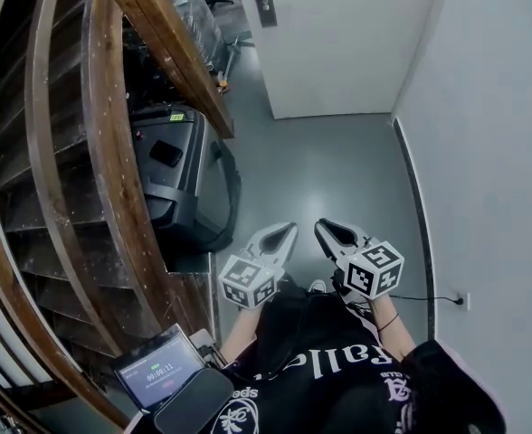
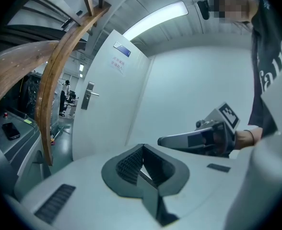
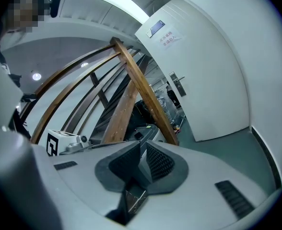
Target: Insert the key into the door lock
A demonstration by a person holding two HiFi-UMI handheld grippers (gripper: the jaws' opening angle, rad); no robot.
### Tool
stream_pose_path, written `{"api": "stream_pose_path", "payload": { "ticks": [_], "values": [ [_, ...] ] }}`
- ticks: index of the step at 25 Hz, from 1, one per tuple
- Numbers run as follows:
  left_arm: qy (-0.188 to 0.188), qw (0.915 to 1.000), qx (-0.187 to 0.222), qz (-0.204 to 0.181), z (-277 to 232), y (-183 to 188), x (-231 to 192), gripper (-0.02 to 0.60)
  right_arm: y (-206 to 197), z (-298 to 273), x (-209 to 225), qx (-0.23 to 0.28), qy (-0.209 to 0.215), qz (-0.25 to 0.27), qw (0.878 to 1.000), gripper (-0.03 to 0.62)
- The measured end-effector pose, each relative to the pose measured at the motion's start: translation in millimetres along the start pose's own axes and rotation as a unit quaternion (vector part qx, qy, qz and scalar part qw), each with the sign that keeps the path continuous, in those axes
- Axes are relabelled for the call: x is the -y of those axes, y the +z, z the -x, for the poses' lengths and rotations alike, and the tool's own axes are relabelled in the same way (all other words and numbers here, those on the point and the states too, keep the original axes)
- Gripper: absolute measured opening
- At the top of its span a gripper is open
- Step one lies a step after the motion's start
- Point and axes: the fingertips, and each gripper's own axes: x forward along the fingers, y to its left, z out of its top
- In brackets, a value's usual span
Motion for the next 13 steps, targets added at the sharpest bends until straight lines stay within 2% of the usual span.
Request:
{"api": "stream_pose_path", "payload": {
  "ticks": [13],
  "values": [
    [-0.005, 1.0000, 0.002, -0.005, 6.9, -1.9, 13.7, 0.005, -5.5, 15.8, -1.1, 0.011, -0.007, -0.002, 1.000, 0.037]
  ]
}}
